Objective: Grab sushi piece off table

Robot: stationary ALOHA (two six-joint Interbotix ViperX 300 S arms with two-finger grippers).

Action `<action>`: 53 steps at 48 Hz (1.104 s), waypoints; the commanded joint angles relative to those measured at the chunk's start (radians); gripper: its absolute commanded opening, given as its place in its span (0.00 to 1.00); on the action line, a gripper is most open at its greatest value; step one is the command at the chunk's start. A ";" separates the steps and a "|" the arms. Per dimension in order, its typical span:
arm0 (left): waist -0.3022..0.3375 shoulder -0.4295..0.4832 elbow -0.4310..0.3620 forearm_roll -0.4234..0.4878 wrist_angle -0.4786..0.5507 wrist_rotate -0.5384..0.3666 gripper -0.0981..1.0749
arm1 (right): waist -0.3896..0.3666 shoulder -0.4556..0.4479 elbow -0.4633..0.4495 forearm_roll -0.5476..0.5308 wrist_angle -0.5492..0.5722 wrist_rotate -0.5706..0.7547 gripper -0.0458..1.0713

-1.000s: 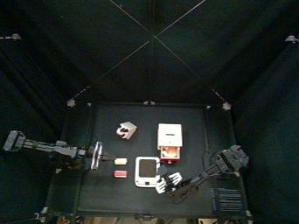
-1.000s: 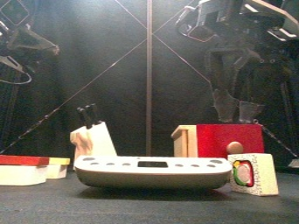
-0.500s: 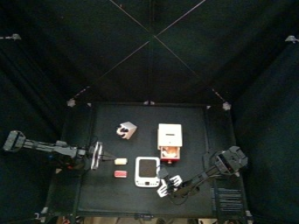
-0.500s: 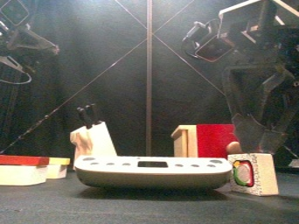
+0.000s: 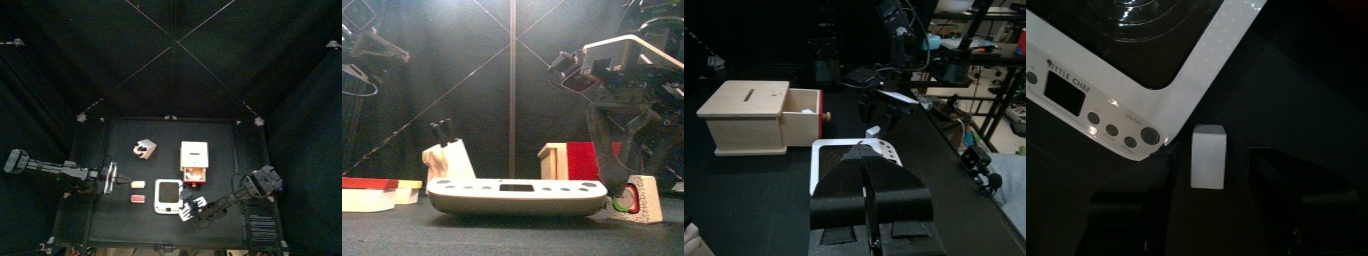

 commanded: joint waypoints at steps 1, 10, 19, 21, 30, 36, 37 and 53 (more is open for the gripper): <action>-0.002 0.005 -0.009 0.000 -0.005 0.002 0.06 | -0.005 -0.029 -0.003 -0.003 -0.005 0.000 0.78; -0.002 0.005 -0.009 0.000 -0.005 0.002 0.06 | -0.009 -0.029 -0.002 0.000 -0.005 0.000 0.74; -0.002 0.005 -0.009 0.000 -0.003 0.002 0.06 | -0.014 -0.031 0.000 -0.003 -0.005 -0.002 0.64; -0.002 0.005 -0.009 0.000 -0.003 0.000 0.06 | -0.014 -0.034 0.002 -0.003 -0.003 -0.002 0.62; -0.002 0.005 -0.009 0.000 -0.003 0.000 0.06 | -0.012 -0.054 0.005 -0.006 0.020 0.000 0.56; -0.002 0.005 -0.009 0.000 -0.003 -0.002 0.06 | -0.008 -0.067 0.005 -0.018 0.046 0.002 0.55; -0.002 0.005 -0.009 0.000 -0.003 -0.002 0.06 | -0.009 -0.069 0.005 -0.021 0.051 0.002 0.55; -0.002 0.005 -0.009 -0.002 -0.003 -0.002 0.06 | 0.009 -0.092 0.002 -0.032 0.137 0.015 0.55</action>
